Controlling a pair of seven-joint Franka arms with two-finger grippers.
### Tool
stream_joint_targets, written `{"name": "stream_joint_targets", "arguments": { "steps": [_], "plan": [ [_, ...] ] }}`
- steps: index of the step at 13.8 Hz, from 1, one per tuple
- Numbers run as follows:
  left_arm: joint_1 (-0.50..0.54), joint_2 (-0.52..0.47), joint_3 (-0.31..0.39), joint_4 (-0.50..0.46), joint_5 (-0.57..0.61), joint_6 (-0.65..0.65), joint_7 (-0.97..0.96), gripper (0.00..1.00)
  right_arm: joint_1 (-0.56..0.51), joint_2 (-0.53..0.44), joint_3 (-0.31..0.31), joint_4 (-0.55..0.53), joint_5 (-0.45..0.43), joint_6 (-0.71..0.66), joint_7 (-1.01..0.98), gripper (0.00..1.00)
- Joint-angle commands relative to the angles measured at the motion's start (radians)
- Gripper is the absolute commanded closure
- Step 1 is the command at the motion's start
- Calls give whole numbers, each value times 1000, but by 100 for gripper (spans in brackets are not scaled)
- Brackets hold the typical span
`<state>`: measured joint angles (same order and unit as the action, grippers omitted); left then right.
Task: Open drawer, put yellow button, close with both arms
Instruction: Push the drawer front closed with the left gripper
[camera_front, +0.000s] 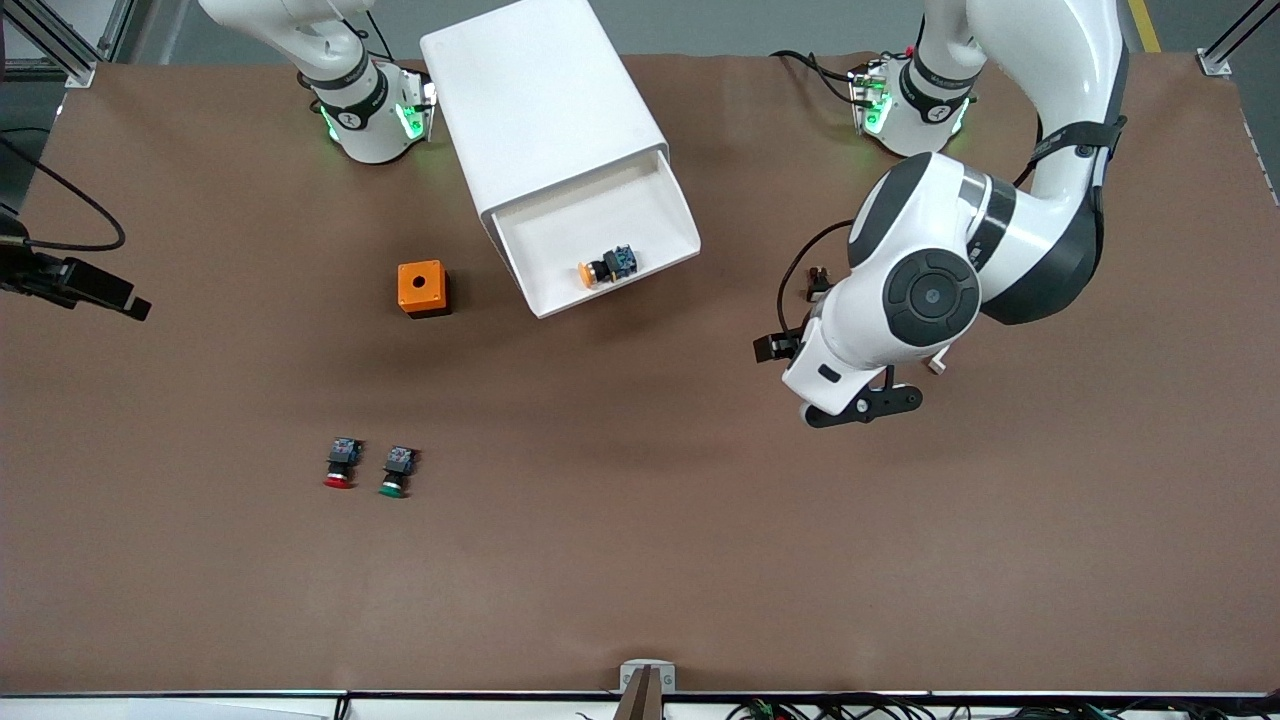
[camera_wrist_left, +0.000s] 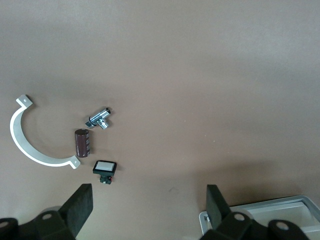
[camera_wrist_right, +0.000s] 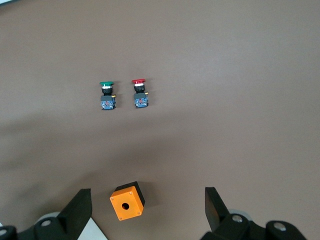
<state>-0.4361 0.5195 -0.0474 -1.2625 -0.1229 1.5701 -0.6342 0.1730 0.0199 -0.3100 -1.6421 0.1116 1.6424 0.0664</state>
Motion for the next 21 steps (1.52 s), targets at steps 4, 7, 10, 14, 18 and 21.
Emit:
{"name": "stream_joint_targets", "arguments": {
  "steps": [4,7,10,14,18,21],
  "plan": [
    [-30,13,-17,-2,14,76,2,0,37,-86,23,-87,-64,-1,0,0],
    [-75,37,-17,-2,20,99,-6,0,43,-84,45,-70,-82,-18,7,0],
    [-119,51,-17,-2,13,158,-10,0,17,-78,83,-48,-87,-21,3,0],
    [-228,109,-17,-3,12,203,-71,0,-193,-78,297,-48,-90,-19,9,0],
    [-294,142,-19,-3,8,229,-235,0,-196,-78,299,-48,-87,-12,9,0],
    [-325,142,-19,-3,-33,229,-329,0,-201,-78,298,-48,-86,-10,9,0]
  ]
}}
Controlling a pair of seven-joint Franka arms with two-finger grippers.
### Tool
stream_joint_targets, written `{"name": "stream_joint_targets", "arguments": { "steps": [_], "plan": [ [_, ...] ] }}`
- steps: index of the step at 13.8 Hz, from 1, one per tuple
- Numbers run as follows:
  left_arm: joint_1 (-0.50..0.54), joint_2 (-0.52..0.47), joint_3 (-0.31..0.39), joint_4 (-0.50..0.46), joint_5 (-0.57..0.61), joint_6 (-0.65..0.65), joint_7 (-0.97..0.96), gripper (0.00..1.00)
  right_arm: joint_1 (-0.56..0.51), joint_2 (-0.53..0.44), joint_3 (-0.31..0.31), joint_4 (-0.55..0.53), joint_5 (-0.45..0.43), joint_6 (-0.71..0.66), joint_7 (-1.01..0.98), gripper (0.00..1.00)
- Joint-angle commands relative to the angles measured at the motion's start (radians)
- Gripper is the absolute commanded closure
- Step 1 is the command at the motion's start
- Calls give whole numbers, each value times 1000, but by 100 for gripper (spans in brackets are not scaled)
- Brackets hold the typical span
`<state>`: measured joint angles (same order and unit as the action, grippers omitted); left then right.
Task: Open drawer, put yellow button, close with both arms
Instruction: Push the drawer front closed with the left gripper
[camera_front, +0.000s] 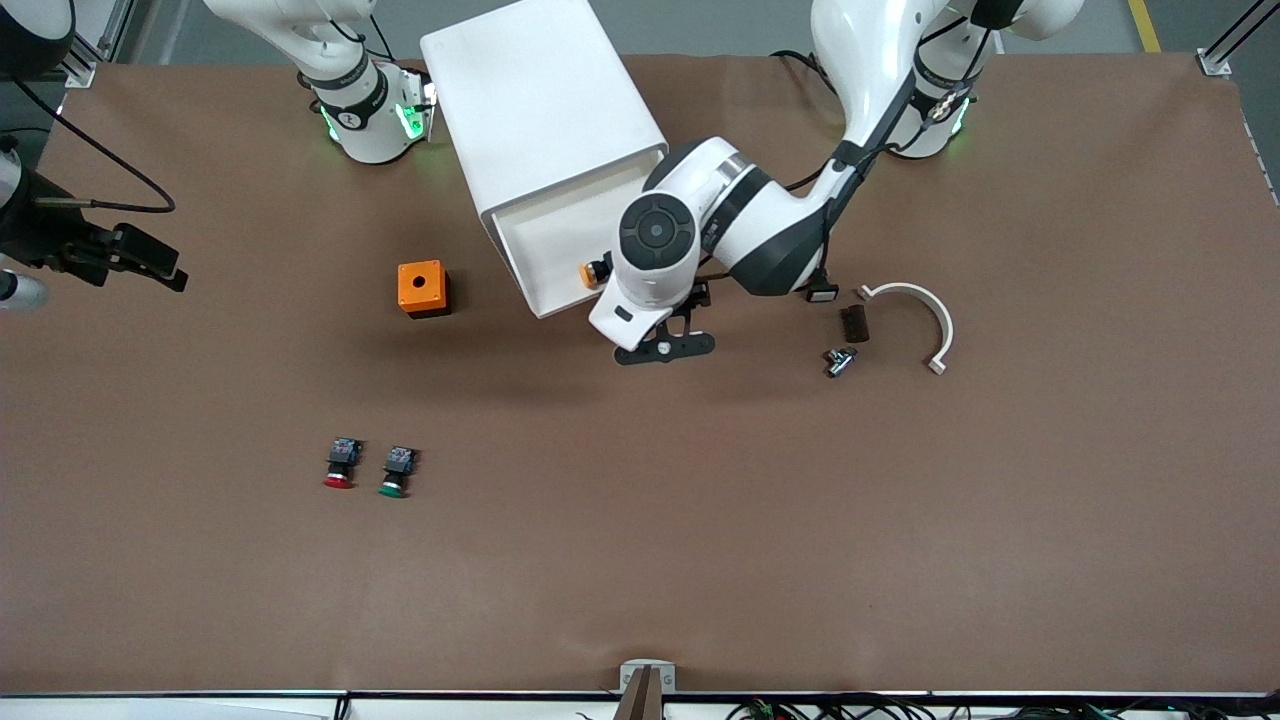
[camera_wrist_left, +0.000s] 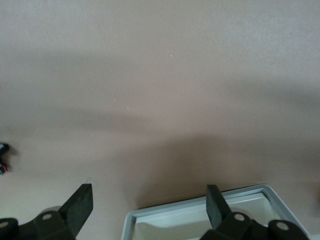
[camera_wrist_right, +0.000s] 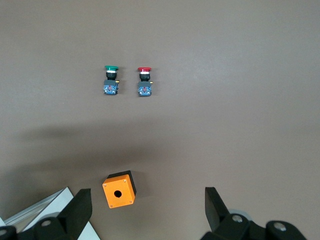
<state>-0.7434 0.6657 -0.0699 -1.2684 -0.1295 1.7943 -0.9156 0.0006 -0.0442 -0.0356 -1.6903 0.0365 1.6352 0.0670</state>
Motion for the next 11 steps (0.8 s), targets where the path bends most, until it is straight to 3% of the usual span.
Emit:
{"name": "stream_joint_targets", "arguments": {
  "steps": [1,6,11],
  "plan": [
    [-37,-6,4,3,-41,5,-67,0,-27,-14,23,0,-10,-5,8,0],
    [-88,-6,-24,1,-47,-4,-207,0,-27,-14,23,0,-12,-9,8,0],
    [-112,-2,-67,-3,-148,-18,-261,0,-21,-14,25,0,-15,-3,7,0]
  ]
}}
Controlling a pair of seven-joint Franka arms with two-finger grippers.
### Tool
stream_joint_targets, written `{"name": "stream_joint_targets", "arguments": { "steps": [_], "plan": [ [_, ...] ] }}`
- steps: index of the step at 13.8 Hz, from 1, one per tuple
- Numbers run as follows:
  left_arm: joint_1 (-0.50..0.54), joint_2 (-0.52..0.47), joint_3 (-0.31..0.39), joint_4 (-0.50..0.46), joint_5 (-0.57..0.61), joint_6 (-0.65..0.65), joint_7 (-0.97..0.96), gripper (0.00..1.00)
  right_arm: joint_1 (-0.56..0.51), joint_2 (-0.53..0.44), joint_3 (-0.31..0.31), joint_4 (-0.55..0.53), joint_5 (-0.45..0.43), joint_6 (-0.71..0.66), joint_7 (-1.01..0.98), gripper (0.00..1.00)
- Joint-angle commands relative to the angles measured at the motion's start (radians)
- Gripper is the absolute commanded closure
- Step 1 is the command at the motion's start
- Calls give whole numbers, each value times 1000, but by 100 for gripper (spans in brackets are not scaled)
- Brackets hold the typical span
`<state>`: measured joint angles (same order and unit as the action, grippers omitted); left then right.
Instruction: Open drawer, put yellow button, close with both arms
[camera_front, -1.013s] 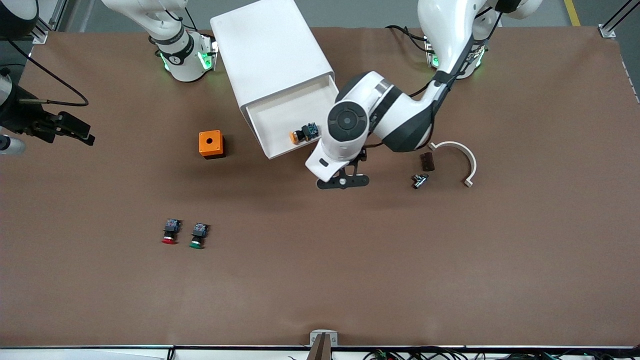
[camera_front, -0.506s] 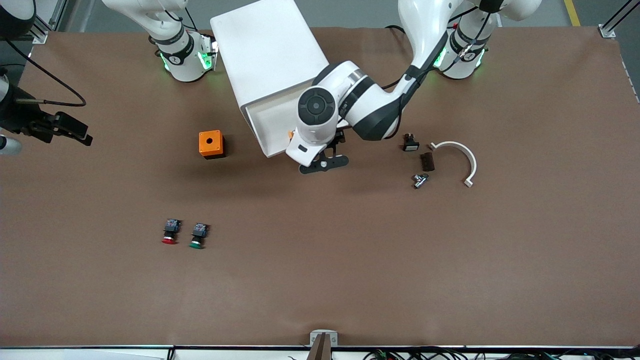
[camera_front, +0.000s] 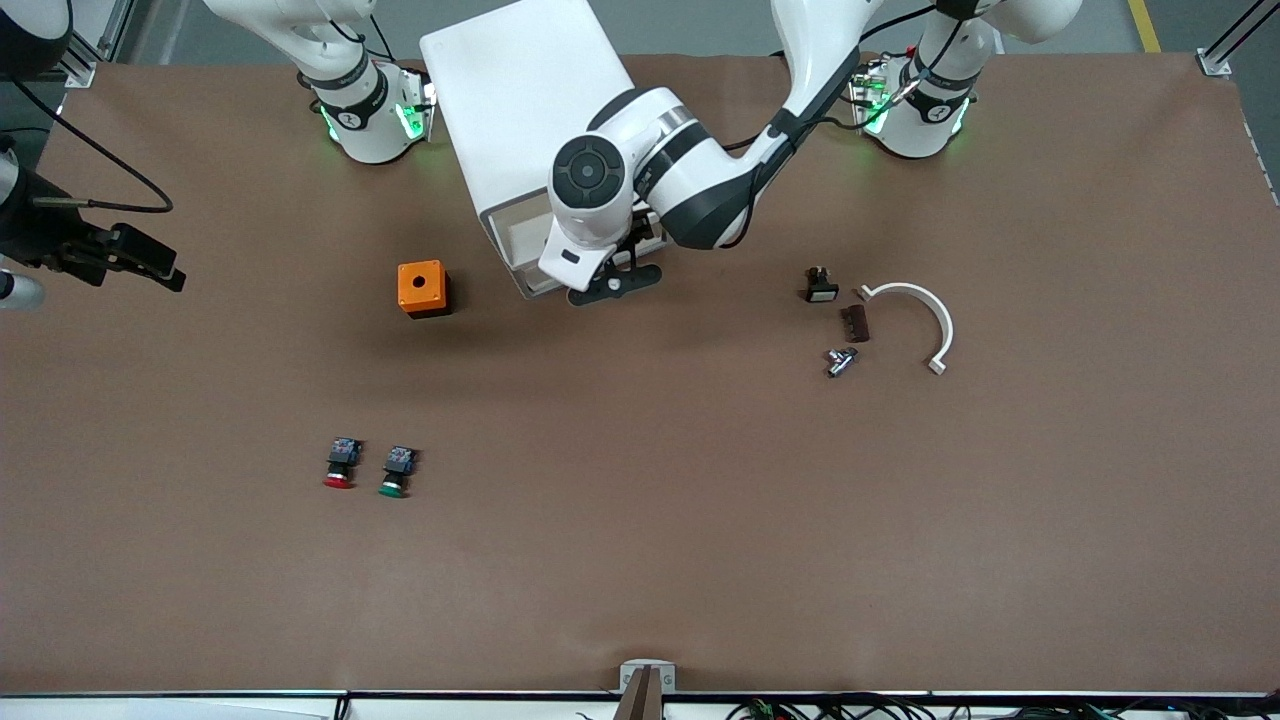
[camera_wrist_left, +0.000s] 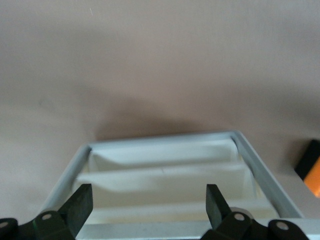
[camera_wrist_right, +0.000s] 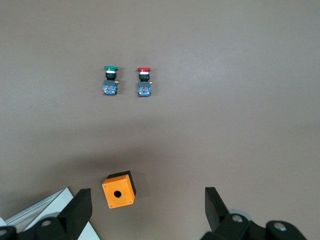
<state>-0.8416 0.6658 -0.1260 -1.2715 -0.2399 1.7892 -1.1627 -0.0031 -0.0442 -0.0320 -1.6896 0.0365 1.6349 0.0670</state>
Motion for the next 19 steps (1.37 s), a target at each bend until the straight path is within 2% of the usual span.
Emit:
{"name": "stream_joint_targets", "arguments": {
  "steps": [1,4,7,10,12,16,19],
  "plan": [
    [-36,1,-11,-3,-41,-13,-18,0,-17,-14,21,-1,-15,-3,7,0],
    [-68,11,-12,-16,-41,-26,-57,0,-20,-14,21,-1,-15,6,7,0],
    [-80,11,-12,-16,-41,-98,-66,0,-18,-14,21,-1,-15,8,7,0],
    [-53,8,-4,-9,-38,-109,-51,0,-20,-14,21,-2,-15,6,5,0],
    [7,-5,0,-6,-24,-111,-54,0,-20,-14,21,-2,-15,6,5,0],
    [197,-61,3,0,2,-109,-29,0,-21,-14,21,-2,-16,10,4,0],
    [298,-87,0,4,86,-109,12,0,-23,-14,21,-2,-17,28,-4,0]
  ]
}}
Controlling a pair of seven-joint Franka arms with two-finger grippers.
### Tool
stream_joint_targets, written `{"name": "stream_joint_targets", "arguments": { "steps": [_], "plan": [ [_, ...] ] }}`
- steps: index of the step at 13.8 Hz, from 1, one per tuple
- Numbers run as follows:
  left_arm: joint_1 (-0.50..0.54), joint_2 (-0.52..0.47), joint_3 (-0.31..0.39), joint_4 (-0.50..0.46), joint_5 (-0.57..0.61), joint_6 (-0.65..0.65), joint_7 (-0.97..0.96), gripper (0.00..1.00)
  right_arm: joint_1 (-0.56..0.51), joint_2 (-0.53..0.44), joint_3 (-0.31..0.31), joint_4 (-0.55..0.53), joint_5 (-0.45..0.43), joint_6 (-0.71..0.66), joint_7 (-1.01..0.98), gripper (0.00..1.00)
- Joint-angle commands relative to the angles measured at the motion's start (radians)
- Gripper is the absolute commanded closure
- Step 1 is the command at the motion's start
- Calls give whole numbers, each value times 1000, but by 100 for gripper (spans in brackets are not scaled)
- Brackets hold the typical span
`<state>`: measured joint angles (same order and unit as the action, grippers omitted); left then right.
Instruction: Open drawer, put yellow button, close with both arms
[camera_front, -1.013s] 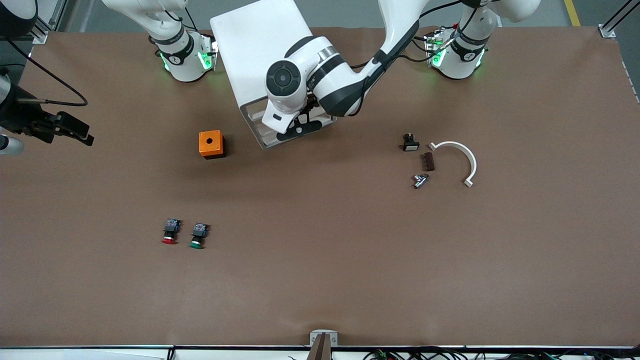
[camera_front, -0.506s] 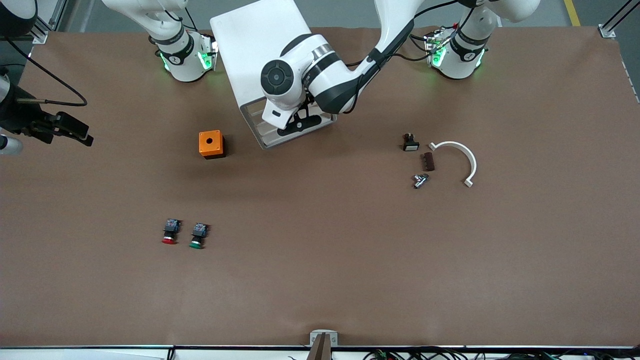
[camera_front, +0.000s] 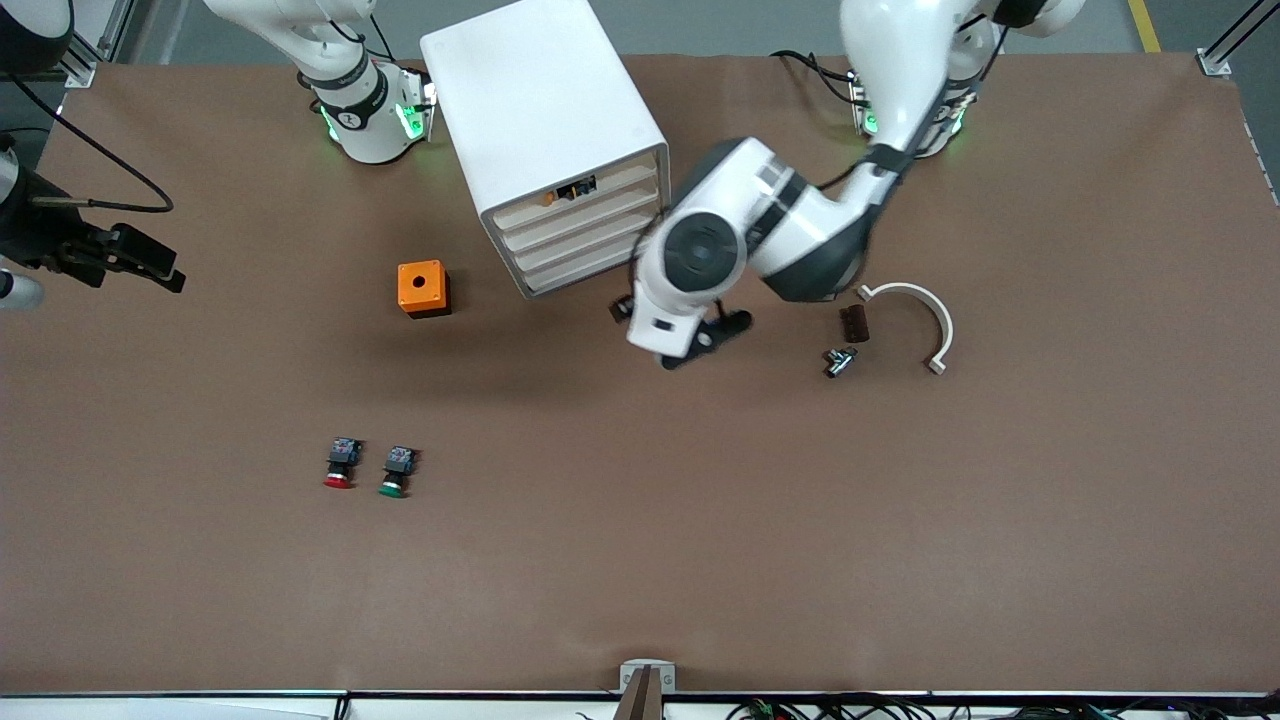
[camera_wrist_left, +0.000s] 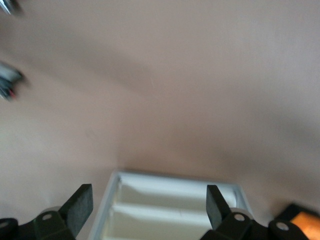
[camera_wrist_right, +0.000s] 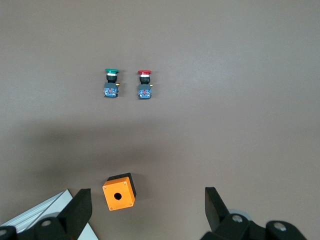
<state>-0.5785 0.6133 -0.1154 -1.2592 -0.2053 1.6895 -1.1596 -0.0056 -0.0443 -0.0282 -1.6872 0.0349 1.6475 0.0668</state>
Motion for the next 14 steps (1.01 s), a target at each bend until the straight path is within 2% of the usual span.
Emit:
{"name": "stream_joint_targets", "arguments": {
  "steps": [1,3,4,7,14],
  "plan": [
    [64,-55,-9,-8,58,-10,30,0,-20,-14,17,-5,-20,27,-5,0],
    [121,-72,-4,-9,87,-11,67,0,-20,-14,19,-5,-24,49,-8,0],
    [159,-92,-9,-9,145,-11,78,0,-20,-14,19,-3,-29,52,-8,0],
    [187,-134,-7,-14,275,-11,159,0,-20,-14,20,-3,-32,51,-8,0],
    [333,-300,-12,-19,287,-172,440,0,-20,-14,20,-3,-43,46,-8,0]
  ]
}}
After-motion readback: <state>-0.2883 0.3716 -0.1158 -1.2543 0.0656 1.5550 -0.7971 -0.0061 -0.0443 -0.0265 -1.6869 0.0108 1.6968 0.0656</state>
